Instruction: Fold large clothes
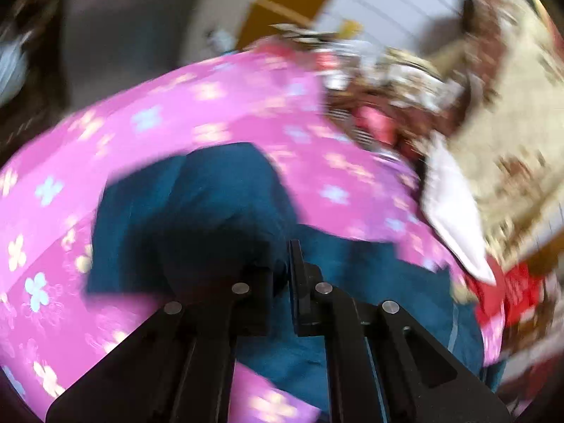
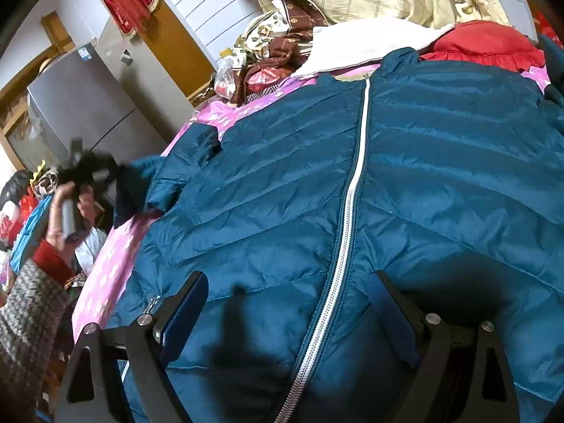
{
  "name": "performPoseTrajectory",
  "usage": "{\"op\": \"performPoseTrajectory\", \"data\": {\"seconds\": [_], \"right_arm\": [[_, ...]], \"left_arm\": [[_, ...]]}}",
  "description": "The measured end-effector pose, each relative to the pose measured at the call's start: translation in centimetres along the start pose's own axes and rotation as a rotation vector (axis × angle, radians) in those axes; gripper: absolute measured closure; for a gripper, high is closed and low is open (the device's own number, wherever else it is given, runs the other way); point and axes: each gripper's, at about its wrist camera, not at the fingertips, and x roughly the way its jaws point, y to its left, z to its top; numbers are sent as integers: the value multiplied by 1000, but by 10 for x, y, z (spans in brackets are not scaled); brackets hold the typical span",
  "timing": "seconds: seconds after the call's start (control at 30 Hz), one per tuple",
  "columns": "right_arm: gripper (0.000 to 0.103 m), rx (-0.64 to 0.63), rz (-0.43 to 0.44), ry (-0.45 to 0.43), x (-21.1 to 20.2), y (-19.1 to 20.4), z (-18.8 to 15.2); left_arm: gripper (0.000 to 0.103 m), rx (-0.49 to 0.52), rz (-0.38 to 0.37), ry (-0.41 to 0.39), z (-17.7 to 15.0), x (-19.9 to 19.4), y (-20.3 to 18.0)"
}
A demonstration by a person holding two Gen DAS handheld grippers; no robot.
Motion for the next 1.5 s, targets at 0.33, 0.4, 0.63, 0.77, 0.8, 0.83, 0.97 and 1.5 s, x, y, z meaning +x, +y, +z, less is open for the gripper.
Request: {"op": "performPoseTrajectory", "data": {"seconds": [0.33,0.4,0.63,0.77,0.8,0.83,0.97,1.5], "right_arm": [[13,107,-179,-239,-56,-29,11],[13,188,-226,-262,-64,-49,15],[13,257,-310,-279,-73,-70,20],[13,219,-323,-264,-68,-62,23],[13,217,-324,-263,-64,-63,25],[13,217,-321,-263,-64,-62,24],[13,262,-296,-258,-60,-73,26],[17,359,-249,-37,-80,-86,29]], "left_arm": [[97,411,-189,92,-118,-16,-187],[97,498,-175,116,-151,-5,-212],[90,676,-70,236,-239,28,-243],[82,665,-87,224,-265,-1,-227],[76,664,-79,206,-270,-10,-221],[68,662,-67,177,-275,-21,-214],[52,622,-18,61,-285,-58,-174],[52,508,33,-111,-273,-101,-88]]}}
